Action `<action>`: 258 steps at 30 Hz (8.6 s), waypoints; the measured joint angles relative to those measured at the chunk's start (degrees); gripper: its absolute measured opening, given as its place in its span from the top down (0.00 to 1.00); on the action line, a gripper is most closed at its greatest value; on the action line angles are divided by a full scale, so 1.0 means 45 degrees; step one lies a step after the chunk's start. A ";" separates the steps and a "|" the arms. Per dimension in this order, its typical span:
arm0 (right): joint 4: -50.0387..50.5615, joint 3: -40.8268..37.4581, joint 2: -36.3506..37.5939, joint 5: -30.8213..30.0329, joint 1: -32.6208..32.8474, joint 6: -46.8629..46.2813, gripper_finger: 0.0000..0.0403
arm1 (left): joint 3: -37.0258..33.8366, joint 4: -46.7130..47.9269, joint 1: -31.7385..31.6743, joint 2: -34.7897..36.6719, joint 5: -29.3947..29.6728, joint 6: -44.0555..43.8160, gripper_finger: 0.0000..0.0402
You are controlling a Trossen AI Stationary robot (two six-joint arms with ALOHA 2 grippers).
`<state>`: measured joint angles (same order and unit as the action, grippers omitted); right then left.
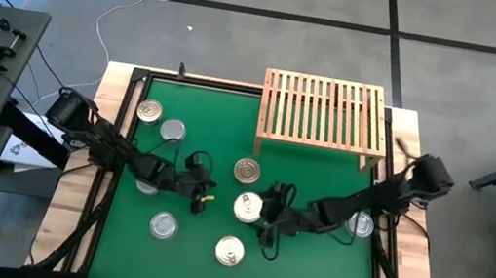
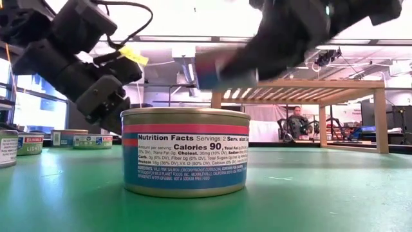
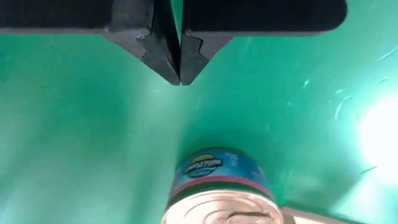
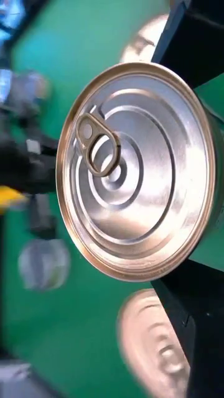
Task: Stack canned seafood by type on shelf
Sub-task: Put the blue pink tuna can on the shelf, then stack the blue pink tuna can on top of the blue pink tuna can on the shelf
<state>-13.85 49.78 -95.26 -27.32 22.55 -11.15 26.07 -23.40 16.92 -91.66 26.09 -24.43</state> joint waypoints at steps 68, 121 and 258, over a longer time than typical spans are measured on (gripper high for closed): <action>0.3118 0.4031 -0.0639 0.6074 -1.2873 0.2887 0.01 | 0.0193 -0.1025 -0.0061 0.0624 0.0074 0.0589 1.00; 0.5410 0.3929 0.0759 0.5754 -1.2839 0.3173 0.01 | 1.6203 1.0056 -1.1848 -0.5081 -0.7676 0.8155 1.00; 0.2086 -0.4511 0.8153 -0.1800 -0.2578 0.0468 0.01 | 1.4362 1.0811 -1.1021 -0.2732 -0.3073 0.9165 1.00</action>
<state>-4.46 29.48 -58.57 -35.42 10.95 -9.05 90.70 25.25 -32.67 -103.95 12.27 16.82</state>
